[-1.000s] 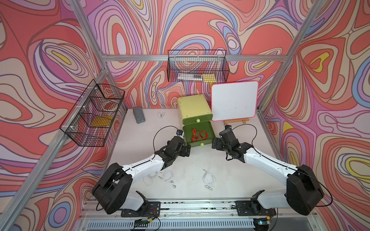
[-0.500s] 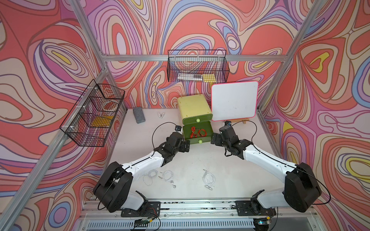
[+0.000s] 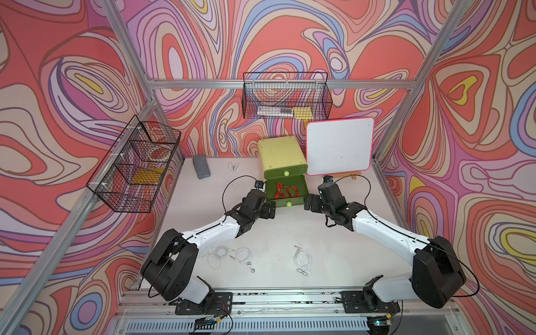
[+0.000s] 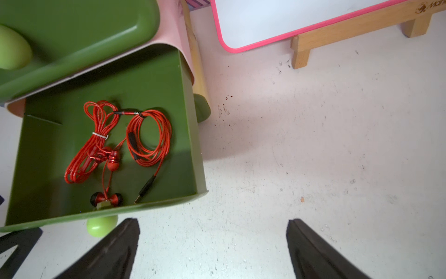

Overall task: Place the wired earphones into the drawer by color
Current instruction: Close the drawer in the storage box.

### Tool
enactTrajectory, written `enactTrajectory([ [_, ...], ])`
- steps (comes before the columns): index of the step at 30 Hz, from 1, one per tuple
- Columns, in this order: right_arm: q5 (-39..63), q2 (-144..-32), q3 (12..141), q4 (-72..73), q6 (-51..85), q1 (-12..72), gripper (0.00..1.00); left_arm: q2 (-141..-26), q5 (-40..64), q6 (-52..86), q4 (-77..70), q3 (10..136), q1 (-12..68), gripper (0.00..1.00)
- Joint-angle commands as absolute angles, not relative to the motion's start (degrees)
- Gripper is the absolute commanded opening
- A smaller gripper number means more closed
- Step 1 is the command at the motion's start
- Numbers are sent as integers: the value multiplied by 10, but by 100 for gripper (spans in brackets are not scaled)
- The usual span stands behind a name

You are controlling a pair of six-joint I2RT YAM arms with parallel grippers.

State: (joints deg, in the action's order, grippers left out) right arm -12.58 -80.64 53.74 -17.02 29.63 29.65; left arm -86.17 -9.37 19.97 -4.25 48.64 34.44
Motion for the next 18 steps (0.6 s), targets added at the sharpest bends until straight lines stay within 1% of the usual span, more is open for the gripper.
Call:
enactTrajectory([
  [1,-121,-785,545,-158,292,294,97,-872,-97,204,-61,506,338,99],
  [11,-94,-804,555,-177,284,294,97,-875,-96,205,-62,513,335,99],
  [18,-107,-826,557,-186,286,293,97,-875,-95,205,-62,515,334,99],
])
